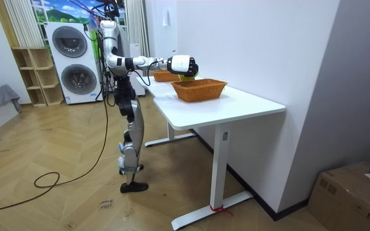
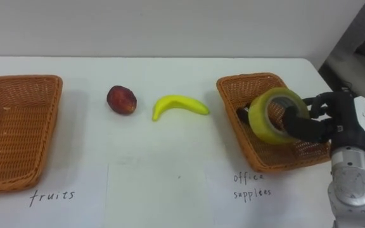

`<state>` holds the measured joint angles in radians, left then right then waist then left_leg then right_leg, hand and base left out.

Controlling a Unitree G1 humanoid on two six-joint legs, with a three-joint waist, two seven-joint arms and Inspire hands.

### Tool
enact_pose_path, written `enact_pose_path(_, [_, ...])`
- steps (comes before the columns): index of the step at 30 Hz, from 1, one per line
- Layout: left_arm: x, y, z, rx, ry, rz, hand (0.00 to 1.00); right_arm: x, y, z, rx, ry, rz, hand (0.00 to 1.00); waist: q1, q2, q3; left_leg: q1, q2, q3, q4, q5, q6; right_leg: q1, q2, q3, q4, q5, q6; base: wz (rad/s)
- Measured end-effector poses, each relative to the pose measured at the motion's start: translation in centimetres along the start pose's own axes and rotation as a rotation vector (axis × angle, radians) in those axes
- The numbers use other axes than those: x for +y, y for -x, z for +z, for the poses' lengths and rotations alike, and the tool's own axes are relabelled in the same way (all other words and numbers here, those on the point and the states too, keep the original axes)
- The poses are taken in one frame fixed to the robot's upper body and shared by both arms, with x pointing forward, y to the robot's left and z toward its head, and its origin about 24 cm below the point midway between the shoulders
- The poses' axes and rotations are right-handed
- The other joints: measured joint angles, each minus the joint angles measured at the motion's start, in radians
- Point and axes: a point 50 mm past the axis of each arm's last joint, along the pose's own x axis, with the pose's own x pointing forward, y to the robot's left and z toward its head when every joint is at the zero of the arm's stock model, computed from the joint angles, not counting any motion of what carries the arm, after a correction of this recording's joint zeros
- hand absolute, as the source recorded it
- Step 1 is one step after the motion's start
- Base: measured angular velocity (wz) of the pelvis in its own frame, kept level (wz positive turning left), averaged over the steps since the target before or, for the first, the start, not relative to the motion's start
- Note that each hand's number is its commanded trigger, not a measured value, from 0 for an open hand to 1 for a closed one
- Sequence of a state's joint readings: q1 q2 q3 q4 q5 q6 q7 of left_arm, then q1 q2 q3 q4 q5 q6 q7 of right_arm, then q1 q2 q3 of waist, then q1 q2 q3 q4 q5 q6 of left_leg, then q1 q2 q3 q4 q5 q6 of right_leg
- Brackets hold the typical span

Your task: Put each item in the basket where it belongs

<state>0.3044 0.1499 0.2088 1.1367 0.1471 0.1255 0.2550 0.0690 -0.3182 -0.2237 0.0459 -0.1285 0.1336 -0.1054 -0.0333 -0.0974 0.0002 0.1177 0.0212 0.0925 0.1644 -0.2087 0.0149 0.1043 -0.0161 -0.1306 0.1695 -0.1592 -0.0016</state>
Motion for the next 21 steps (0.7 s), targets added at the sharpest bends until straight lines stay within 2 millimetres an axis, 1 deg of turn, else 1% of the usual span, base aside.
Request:
enact_pose_path(5, [0.0,0.01,0.23,-0.009,0.003,0.0,0.0,0.0,0.0,-0.06,0.002,0.007,-0.001,0.0,0.002,-0.001,-0.0007,0.0,0.0,0.001,0.0,0.0,0.0,-0.001,0.0,0.002,0.0,0.0,0.0,0.0])
enact_pose_path(9, [-0.02,0.02,0.34,-0.015,0.005,-0.001,0.0,0.05,-0.01,-0.54,0.024,0.017,0.001,0.0,0.006,-0.002,-0.0005,0.001,0.0,0.001,0.0,0.0,0.0,-0.001,0.0,0.002,0.0,0.0,0.0,0.0])
enact_pose_path(21, [-0.05,0.03,0.3,-0.009,-0.002,-0.003,0.0,0.04,-0.01,-0.53,0.024,0.015,0.0,0.0,0.012,-0.005,-0.0007,0.003,0.0,0.001,0.0,0.0,0.0,0.003,0.0,0.0,0.0,0.0,0.0,0.0])
